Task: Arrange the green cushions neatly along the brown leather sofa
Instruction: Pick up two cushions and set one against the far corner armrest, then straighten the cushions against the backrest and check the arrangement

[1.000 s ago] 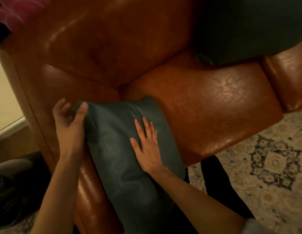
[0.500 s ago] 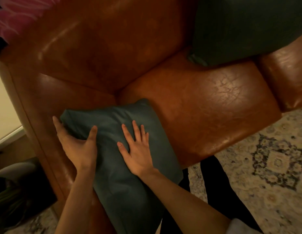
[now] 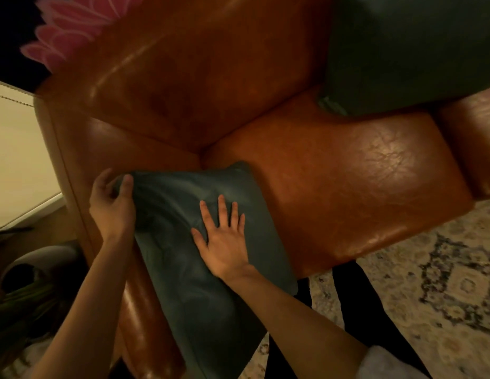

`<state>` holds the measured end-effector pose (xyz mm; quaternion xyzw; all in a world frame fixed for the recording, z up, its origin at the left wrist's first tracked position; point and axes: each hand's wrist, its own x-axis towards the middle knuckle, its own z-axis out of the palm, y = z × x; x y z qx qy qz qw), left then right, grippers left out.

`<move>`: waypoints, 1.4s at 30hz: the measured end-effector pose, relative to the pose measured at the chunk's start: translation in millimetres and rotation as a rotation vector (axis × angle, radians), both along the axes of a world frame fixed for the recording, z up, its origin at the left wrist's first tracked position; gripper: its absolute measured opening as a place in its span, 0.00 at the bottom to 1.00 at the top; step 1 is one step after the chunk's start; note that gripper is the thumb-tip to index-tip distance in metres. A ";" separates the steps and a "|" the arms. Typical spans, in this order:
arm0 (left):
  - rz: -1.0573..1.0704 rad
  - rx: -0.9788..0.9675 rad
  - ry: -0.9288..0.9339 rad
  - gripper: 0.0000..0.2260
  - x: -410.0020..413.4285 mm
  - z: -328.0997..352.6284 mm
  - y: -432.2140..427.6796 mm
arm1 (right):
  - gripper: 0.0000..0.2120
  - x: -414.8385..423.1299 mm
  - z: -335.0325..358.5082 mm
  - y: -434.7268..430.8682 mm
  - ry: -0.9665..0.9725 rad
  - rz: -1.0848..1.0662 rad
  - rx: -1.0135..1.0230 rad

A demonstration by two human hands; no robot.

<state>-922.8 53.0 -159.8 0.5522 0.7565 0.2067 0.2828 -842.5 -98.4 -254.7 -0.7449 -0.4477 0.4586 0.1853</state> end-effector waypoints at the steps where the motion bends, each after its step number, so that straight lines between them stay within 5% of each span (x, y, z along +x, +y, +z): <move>1: 0.002 0.011 0.004 0.19 2.6 1.0 0.4 | 0.31 2.0 0.1 -0.8 0.009 -0.005 0.005; 13: -0.154 0.080 0.093 0.16 24.2 15.4 4.1 | 0.30 45.1 3.7 -7.1 0.175 0.006 0.035; 19: -0.540 0.218 0.489 0.18 79.2 19.4 -12.6 | 0.25 99.0 -4.1 -13.0 0.330 -0.014 0.096; 23: -0.803 0.232 0.312 0.18 132.8 -4.0 -27.8 | 0.21 157.1 -14.8 -21.0 0.370 -0.146 0.101; 26: -0.741 0.054 0.025 0.18 184.0 -29.2 -40.7 | 0.19 237.6 -28.4 -43.8 0.386 -0.345 -0.093; 31: -0.654 -0.213 -0.171 0.19 279.5 -58.6 -40.1 | 0.18 401.8 -37.8 -74.1 0.144 -0.676 -0.073; 35: -0.559 -0.313 -0.306 0.31 352.3 -72.5 -29.8 | 0.19 508.6 -21.5 -83.5 0.071 -0.920 0.044; 37: -0.534 -0.374 -0.355 0.40 381.9 -76.3 -24.6 | 0.27 544.8 -12.0 -83.3 0.058 -1.003 0.115; 42: -0.526 -0.227 -0.399 0.55 420.4 -90.7 -2.3 | 0.30 602.7 8.3 -85.2 0.108 -1.207 0.246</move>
